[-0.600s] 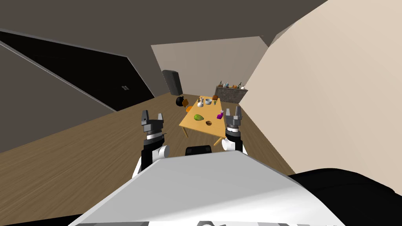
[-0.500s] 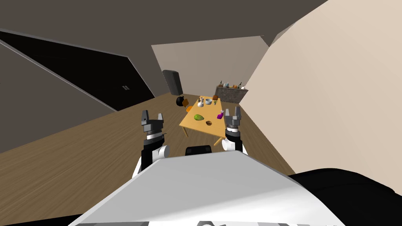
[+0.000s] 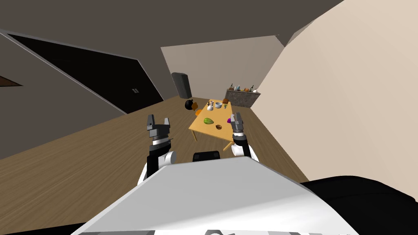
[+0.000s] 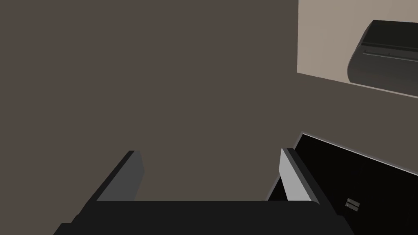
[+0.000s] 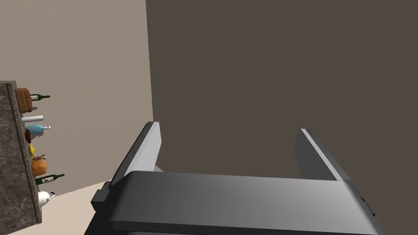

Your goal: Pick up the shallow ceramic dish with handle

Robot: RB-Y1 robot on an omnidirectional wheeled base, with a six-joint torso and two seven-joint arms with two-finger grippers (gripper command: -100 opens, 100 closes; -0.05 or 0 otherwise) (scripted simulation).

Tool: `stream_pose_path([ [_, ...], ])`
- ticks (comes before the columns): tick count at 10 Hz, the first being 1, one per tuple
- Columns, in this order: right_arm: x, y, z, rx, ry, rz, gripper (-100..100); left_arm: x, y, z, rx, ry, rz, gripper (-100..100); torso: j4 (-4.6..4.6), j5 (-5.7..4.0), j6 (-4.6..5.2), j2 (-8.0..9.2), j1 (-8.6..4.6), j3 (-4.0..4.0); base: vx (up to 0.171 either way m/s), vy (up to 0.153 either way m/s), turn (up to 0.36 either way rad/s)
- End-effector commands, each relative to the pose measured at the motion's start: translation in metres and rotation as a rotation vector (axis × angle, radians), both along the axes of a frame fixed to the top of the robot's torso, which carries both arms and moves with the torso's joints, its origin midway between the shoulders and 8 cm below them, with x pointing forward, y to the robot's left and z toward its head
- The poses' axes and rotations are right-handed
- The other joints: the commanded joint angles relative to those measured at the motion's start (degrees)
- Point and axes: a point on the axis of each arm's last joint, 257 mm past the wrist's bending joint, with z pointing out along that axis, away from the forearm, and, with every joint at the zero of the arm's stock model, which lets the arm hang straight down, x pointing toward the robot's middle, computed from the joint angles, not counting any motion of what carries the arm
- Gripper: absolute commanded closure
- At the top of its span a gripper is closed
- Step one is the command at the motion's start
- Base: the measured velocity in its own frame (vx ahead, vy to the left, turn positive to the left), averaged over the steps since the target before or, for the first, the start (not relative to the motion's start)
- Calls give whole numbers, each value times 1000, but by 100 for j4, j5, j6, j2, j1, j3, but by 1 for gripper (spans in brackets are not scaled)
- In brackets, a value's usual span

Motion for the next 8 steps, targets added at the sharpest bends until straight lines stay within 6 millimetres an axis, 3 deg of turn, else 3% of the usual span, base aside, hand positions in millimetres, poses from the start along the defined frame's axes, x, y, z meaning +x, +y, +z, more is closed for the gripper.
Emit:
stream_pose_path([
  [1,11,4,-18,-63,43,-6,-100,0,0,0,0,0,0,0,0,0,0,0,0,0,-52,46,58],
  [5,48,10,-83,-318,192,-45,-100,0,0,0,0,0,0,0,1,4,-1,9,18,5,-73,86,102],
  [7,58,7,-107,-390,243,-61,-100,0,0,0,0,0,0,0,0,2,1,2,6,1,-55,53,49],
  [8,59,6,-110,-390,248,-61,-100,0,0,0,0,0,0,0,0,0,0,3,1,1,-36,36,42],
])
